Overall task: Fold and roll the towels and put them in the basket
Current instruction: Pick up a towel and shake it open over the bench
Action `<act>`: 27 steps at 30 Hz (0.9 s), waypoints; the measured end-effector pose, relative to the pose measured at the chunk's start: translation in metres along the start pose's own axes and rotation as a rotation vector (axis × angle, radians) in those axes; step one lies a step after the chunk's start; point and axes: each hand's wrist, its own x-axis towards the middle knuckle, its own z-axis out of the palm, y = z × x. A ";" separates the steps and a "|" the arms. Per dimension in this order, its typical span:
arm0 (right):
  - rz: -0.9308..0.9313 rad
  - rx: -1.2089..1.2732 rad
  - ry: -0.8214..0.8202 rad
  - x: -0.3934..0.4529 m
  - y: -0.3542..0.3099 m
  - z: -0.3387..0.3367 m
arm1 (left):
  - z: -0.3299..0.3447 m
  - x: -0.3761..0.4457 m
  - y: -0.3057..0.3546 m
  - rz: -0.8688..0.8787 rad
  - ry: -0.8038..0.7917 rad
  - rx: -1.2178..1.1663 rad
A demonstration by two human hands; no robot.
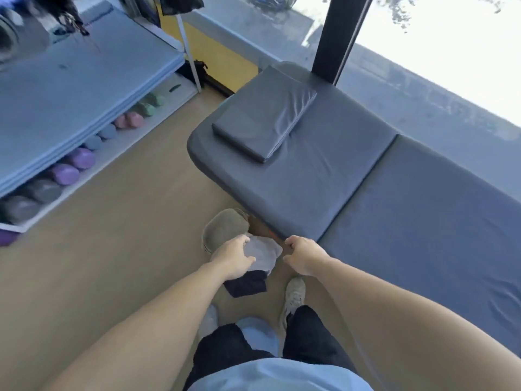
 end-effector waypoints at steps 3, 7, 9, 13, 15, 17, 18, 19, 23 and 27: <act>-0.016 0.029 -0.034 0.022 0.008 0.007 | 0.010 0.011 0.003 -0.038 -0.020 -0.044; -0.032 0.056 -0.106 0.066 0.008 0.042 | 0.026 0.048 -0.019 -0.088 -0.034 -0.113; -0.022 0.049 -0.137 0.099 0.006 0.069 | 0.041 0.075 -0.038 -0.103 -0.067 -0.129; 0.015 0.066 -0.167 0.188 0.004 0.137 | 0.087 0.145 -0.094 -0.111 -0.125 -0.133; 0.031 0.110 -0.172 0.243 0.006 0.176 | 0.114 0.192 -0.126 -0.129 -0.151 -0.196; 0.032 0.151 -0.174 0.296 0.011 0.218 | 0.138 0.242 -0.156 -0.153 -0.141 -0.253; 0.028 0.158 -0.180 0.321 0.015 0.241 | 0.151 0.266 -0.171 -0.158 -0.130 -0.258; 0.023 0.155 -0.179 0.345 0.021 0.264 | 0.161 0.290 -0.184 -0.145 -0.117 -0.230; -0.007 0.087 -0.126 0.427 0.042 0.345 | 0.185 0.372 -0.227 -0.096 -0.158 0.114; -0.046 -0.200 -0.086 0.475 0.055 0.402 | 0.183 0.422 -0.219 -0.100 -0.464 0.426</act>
